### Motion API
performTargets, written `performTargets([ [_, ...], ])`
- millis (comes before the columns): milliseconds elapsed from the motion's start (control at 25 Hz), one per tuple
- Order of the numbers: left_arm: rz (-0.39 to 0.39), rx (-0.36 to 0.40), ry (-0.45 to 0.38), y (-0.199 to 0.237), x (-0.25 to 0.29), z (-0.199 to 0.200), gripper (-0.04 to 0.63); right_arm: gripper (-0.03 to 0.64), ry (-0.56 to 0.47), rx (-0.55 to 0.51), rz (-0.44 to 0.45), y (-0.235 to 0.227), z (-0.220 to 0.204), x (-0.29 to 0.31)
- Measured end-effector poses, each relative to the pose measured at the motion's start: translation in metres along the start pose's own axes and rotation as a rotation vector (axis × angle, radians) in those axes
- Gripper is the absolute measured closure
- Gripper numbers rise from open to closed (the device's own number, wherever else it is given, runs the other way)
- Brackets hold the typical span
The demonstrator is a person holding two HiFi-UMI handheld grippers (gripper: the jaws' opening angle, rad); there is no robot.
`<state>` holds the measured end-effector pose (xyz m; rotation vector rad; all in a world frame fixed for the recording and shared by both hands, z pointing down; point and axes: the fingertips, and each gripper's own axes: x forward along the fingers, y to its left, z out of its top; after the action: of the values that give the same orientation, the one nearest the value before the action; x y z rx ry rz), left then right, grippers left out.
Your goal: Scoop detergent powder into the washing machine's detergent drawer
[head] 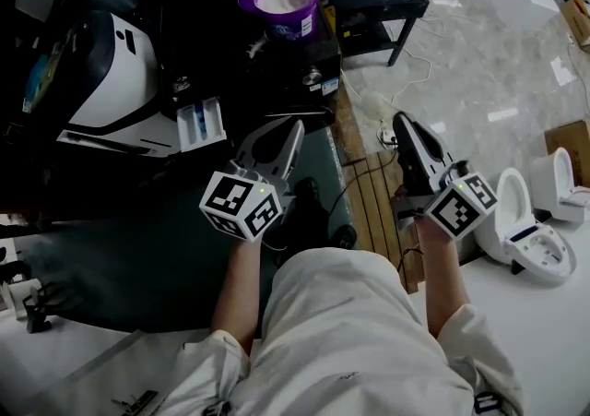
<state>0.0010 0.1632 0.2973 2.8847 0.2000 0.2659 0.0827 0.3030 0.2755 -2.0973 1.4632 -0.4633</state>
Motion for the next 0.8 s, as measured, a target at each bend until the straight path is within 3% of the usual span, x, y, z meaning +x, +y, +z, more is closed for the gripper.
performTargets([
  [800,-0.047,-0.026,0.013,0.1,0.05,0.033,0.574,0.606,0.007,-0.012,-0.013,-0.011,0.02,0.115],
])
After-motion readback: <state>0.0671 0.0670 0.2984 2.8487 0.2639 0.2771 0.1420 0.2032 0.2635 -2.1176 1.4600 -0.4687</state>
